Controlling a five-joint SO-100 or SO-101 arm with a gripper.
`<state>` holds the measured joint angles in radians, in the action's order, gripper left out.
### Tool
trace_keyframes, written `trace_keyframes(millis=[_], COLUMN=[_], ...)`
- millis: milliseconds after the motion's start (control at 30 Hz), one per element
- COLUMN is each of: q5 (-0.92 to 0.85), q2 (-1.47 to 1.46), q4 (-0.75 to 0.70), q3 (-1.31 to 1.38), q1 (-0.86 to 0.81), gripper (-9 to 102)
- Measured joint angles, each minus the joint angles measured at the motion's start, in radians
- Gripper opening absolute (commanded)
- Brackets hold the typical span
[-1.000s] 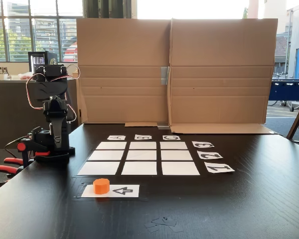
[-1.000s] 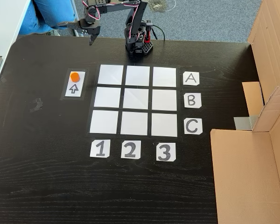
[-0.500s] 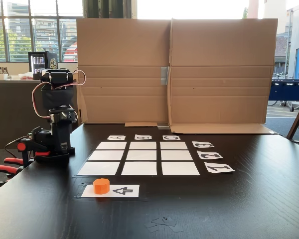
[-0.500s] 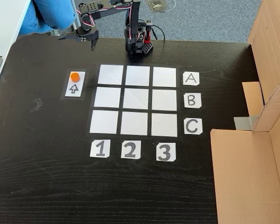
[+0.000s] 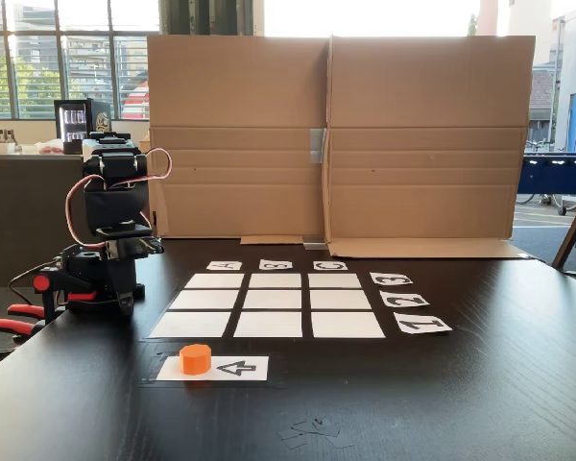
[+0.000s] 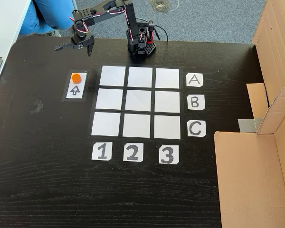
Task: Pick up the round, orange token and place it in the grid on square B1.
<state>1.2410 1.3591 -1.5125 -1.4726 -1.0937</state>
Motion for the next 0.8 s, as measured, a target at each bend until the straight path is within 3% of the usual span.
trace_keyframes(millis=[800], q5=[-0.218], q2=[-0.29], q4=[0.017], q3=[0.236], q1=[0.12], gripper=[96])
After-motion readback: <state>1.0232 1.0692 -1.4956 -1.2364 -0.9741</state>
